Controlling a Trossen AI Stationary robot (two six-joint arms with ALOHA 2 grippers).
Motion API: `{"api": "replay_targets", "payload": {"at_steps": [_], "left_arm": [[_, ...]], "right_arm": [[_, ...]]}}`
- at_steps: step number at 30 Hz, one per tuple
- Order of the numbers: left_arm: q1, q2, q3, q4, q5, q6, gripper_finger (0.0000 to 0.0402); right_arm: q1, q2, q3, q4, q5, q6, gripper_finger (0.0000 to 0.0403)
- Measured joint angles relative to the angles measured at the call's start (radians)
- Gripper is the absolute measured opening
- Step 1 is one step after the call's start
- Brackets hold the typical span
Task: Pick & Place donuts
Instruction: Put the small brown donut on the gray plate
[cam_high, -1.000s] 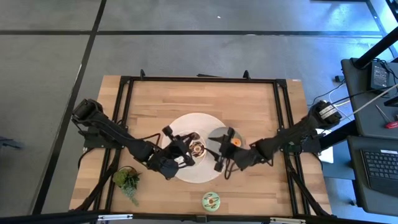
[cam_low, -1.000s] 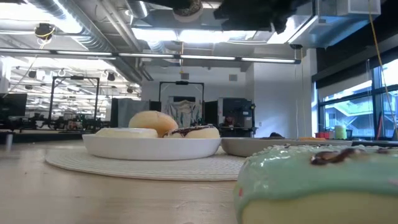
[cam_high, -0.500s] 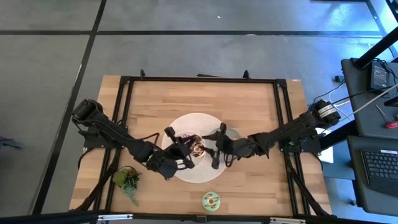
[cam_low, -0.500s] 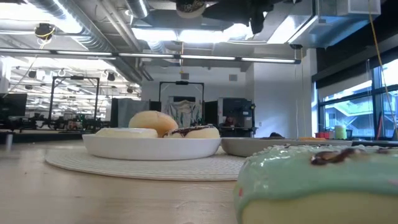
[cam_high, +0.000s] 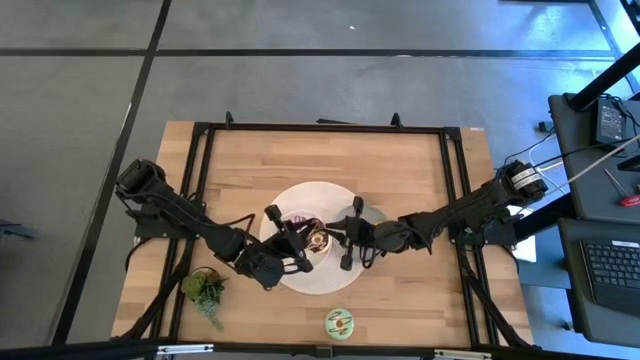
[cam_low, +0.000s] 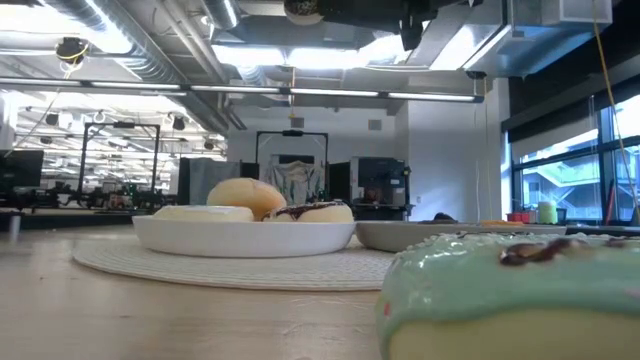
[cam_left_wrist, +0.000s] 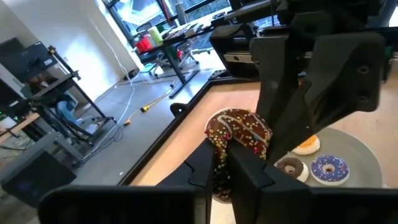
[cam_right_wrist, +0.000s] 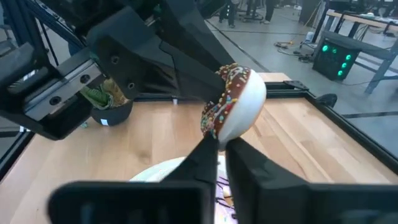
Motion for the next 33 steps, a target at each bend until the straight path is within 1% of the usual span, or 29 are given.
{"api": "replay_targets", "payload": {"at_steps": [3, 8, 10, 13, 15, 17, 21, 23, 25, 28, 30, 33], "left_arm": [[0.000, 0.000, 0.000, 0.000, 0.000, -0.002, 0.0033], [0.000, 0.000, 0.000, 0.000, -0.009, -0.028, 0.0046], [0.000, 0.000, 0.000, -0.008, -0.011, -0.053, 0.0062], [-0.005, 0.000, 0.000, -0.022, -0.004, -0.087, 0.0099], [-0.015, 0.000, 0.000, -0.043, -0.022, -0.128, 0.0125], [-0.037, -0.007, 0.000, -0.087, -0.053, -0.155, 0.0145], [-0.089, -0.030, 0.000, -0.208, -0.058, -0.251, 0.0172], [-0.111, -0.040, 0.000, -0.248, -0.056, -0.315, 0.0179], [-0.134, -0.044, 0.000, -0.305, -0.053, -0.389, 0.0184], [-0.156, -0.044, 0.000, -0.373, -0.010, -0.497, 0.0187], [-0.168, -0.044, 0.000, -0.409, 0.021, -0.558, 0.0187], [-0.176, -0.044, 0.000, -0.442, 0.057, -0.622, 0.0184]], "right_arm": [[0.000, 0.000, 0.000, -0.005, 0.000, -0.006, 0.0010], [0.000, 0.000, 0.000, -0.012, 0.000, -0.023, 0.0016], [0.000, 0.000, 0.000, -0.017, 0.001, -0.023, 0.0015], [0.000, -0.002, 0.000, -0.037, 0.000, -0.017, 0.0007], [0.000, -0.016, 0.000, -0.089, -0.002, 0.023, 0.0005], [0.000, -0.043, 0.000, -0.181, -0.018, 0.094, 0.0005], [-0.009, -0.108, 0.000, -0.388, -0.032, 0.232, 0.0005], [-0.031, -0.139, 0.000, -0.503, -0.102, 0.316, 0.0005], [-0.063, -0.158, 0.000, -0.617, -0.211, 0.395, 0.0005], [-0.119, -0.161, -0.003, -0.771, -0.375, 0.467, 0.0005], [-0.152, -0.156, -0.025, -0.783, -0.457, 0.488, 0.0005], [-0.190, -0.154, -0.082, -0.725, -0.568, 0.503, 0.0005]]}}
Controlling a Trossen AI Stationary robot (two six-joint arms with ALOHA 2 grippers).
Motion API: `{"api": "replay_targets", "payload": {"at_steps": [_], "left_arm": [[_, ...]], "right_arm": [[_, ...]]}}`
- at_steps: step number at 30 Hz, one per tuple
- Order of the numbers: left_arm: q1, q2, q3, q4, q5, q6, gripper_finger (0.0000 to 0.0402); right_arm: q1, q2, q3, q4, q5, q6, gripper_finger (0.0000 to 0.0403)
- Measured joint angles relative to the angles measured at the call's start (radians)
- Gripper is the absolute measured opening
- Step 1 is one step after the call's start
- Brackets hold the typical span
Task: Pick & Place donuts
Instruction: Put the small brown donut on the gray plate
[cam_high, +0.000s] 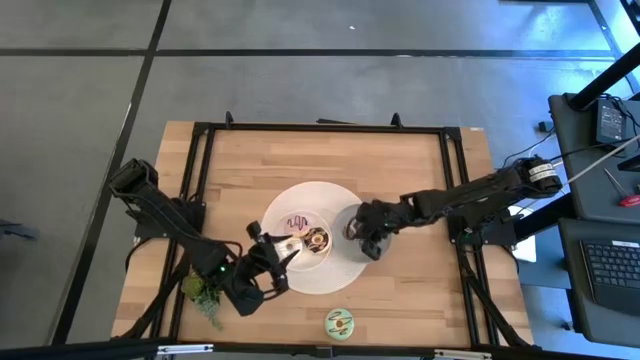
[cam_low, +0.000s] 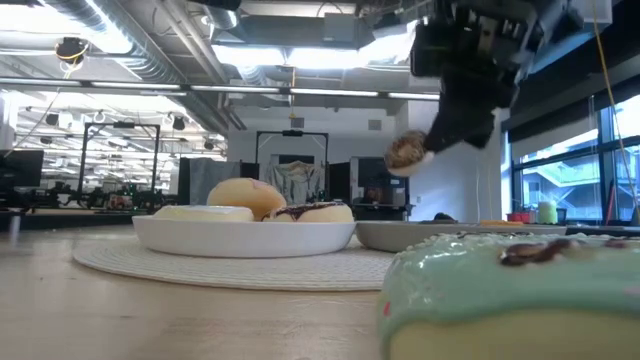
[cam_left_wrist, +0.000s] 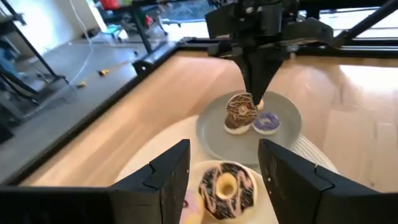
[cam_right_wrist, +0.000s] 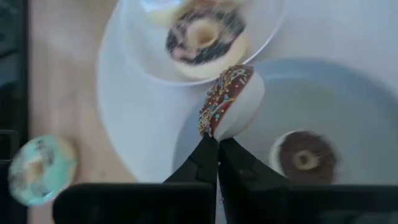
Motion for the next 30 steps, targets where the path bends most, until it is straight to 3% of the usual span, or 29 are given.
{"api": "replay_targets", "payload": {"at_steps": [7, 13, 19, 30], "left_arm": [[-0.019, 0.000, 0.000, -0.008, 0.003, -0.011, 0.0186], [-0.018, 0.000, 0.000, -0.018, 0.003, -0.011, 0.0185], [-0.018, 0.000, 0.000, -0.017, 0.003, -0.010, 0.0184], [-0.015, 0.000, 0.000, -0.034, 0.002, -0.010, 0.0183]], "right_arm": [[-0.050, 0.003, -0.167, 0.247, -0.169, 0.084, 0.0005], [-0.050, 0.003, -0.261, 0.428, -0.159, 0.171, 0.0005], [-0.047, 0.015, -0.288, 0.440, -0.113, 0.210, 0.0006], [-0.027, 0.136, -0.289, 0.575, -0.130, 0.264, 0.0007]]}}
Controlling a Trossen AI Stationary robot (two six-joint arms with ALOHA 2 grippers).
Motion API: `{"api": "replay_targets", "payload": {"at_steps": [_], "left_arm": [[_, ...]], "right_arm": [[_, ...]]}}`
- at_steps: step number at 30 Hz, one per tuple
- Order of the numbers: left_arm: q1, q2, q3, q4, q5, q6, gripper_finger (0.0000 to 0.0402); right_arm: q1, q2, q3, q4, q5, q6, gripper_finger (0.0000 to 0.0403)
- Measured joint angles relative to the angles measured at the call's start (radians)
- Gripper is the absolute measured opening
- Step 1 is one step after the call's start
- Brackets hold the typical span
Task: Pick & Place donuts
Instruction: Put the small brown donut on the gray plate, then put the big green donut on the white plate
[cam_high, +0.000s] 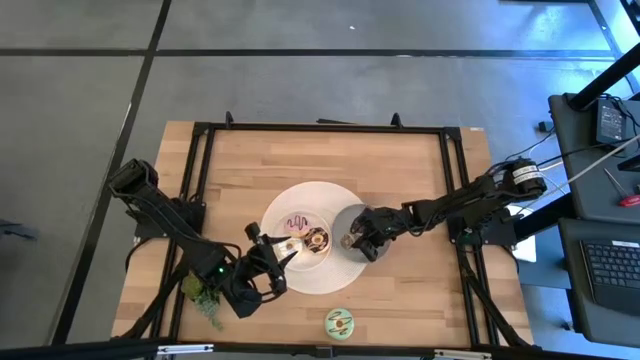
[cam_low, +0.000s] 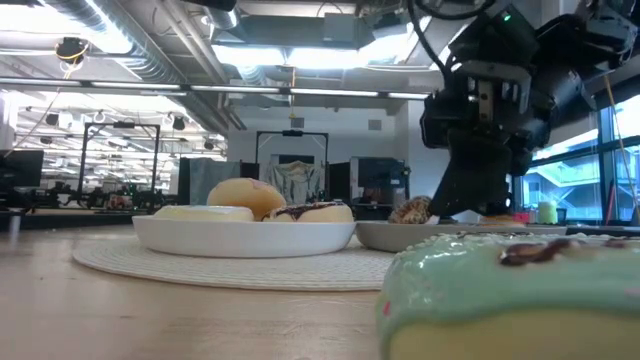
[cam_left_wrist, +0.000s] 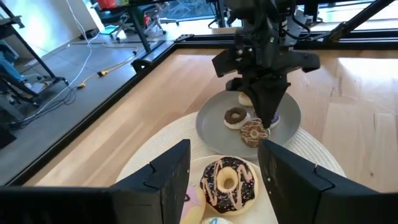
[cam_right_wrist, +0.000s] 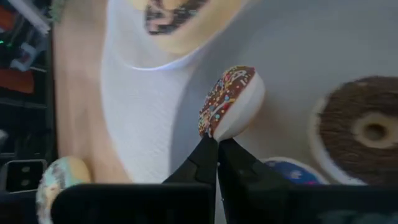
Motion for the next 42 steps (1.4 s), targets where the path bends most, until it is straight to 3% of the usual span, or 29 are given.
{"api": "replay_targets", "payload": {"at_steps": [9, 22, 32, 38, 42], "left_arm": [[0.000, 0.000, 0.000, -0.004, 0.031, 0.000, 0.0185], [0.000, 0.000, 0.000, -0.004, 0.046, 0.035, 0.0186], [0.000, 0.000, 0.000, -0.005, 0.071, 0.035, 0.0186], [0.000, 0.000, 0.000, -0.005, 0.071, 0.035, 0.0184], [0.000, 0.000, 0.000, -0.005, 0.080, 0.035, 0.0183]], "right_arm": [[0.000, 0.006, 0.000, -0.011, 0.024, 0.023, 0.0011], [0.000, 0.006, 0.000, -0.008, -0.009, 0.022, 0.0089], [-0.005, -0.063, 0.001, -0.013, -0.008, -0.010, 0.0092], [-0.005, -0.120, 0.036, -0.139, 0.002, -0.040, 0.0094], [0.003, -0.133, 0.131, -0.305, 0.084, -0.141, 0.0092]]}}
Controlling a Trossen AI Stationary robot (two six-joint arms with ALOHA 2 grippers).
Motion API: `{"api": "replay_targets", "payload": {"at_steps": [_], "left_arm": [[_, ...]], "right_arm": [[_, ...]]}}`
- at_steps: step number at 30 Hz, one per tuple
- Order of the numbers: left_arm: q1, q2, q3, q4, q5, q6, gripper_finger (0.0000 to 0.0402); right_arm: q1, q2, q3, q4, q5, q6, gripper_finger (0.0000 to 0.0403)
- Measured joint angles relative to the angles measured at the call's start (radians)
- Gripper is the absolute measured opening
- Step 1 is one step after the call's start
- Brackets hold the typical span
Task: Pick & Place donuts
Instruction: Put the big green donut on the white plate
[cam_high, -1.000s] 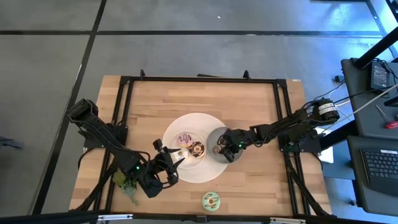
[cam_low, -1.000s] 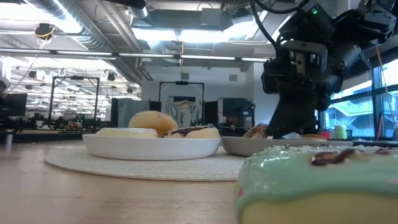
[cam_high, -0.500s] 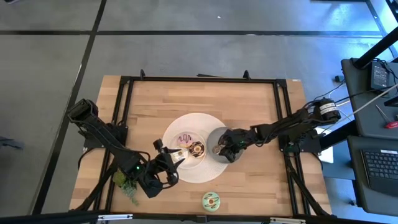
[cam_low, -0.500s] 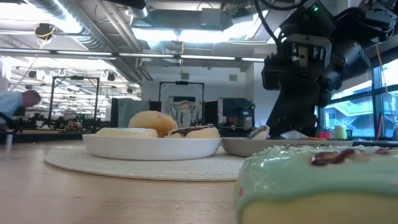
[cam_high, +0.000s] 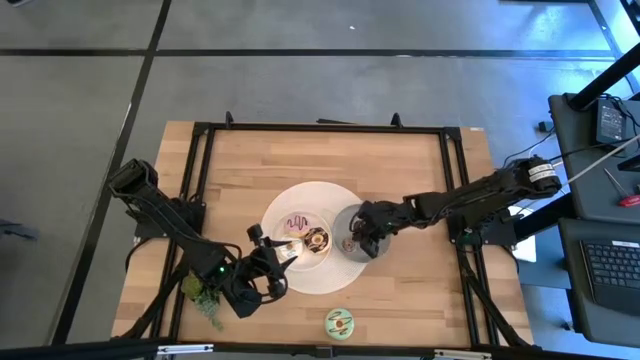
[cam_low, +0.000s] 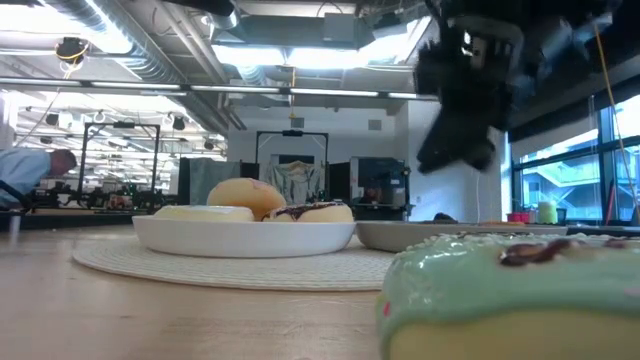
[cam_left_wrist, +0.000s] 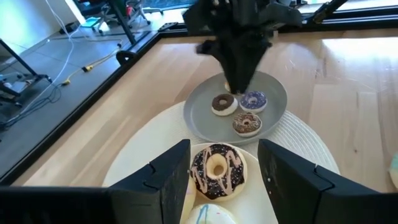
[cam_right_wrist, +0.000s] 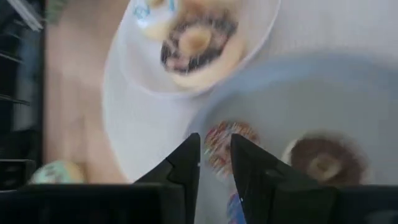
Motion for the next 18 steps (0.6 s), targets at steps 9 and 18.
{"api": "replay_targets", "payload": {"at_steps": [9, 18], "left_arm": [[0.000, 0.000, 0.000, 0.000, 0.089, 0.000, 0.0189], [0.000, 0.000, 0.000, 0.009, 0.170, -0.011, 0.0191]], "right_arm": [[0.192, 0.001, 0.225, -0.062, 0.200, -0.424, 0.0091], [0.391, 0.094, 0.247, 0.072, 0.326, -0.597, 0.0091]]}}
